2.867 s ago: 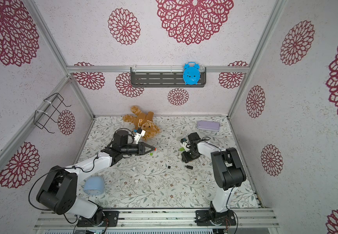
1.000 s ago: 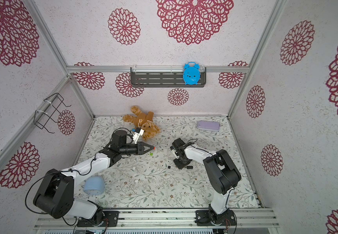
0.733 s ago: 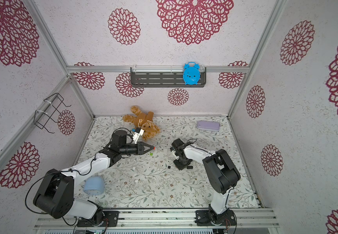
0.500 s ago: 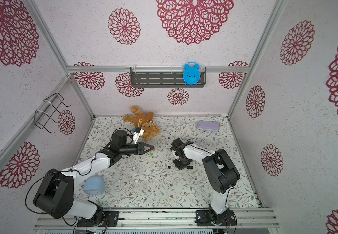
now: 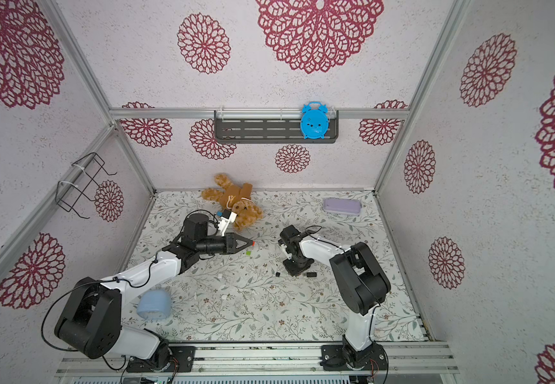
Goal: Close the usb drive cover
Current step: Pick up the USB drive from the center of the board.
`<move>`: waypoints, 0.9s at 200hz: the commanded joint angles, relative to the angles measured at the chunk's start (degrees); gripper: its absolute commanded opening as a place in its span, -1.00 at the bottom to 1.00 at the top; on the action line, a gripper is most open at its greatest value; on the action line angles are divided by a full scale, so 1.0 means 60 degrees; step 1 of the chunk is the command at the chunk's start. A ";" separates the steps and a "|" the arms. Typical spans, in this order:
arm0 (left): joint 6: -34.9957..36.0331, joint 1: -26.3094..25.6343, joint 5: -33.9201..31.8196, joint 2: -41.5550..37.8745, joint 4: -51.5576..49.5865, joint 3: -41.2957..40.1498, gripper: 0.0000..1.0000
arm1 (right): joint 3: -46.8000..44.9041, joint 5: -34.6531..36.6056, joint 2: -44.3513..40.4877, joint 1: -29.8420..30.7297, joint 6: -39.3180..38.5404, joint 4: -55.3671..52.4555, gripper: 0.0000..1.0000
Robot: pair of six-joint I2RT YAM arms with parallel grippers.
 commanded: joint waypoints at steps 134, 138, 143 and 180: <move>0.0194 0.0072 0.0000 -0.0016 -0.0057 -0.0009 -0.79 | -0.0586 -0.0316 -0.1020 0.0016 -0.0317 0.0389 -0.58; 0.0213 0.0079 0.0000 -0.0008 -0.0067 -0.0009 -0.80 | -0.0633 -0.0385 -0.1197 0.0023 -0.0454 0.0477 -0.58; 0.0215 0.0091 0.0008 0.0000 -0.0068 -0.0018 -0.79 | -0.0717 -0.0469 -0.1392 0.0044 -0.0622 0.0608 -0.58; 0.0160 0.0088 0.0349 0.0340 -0.0047 0.0107 -0.80 | -0.1465 -0.1019 -0.3187 0.0329 -0.1633 0.1910 -0.59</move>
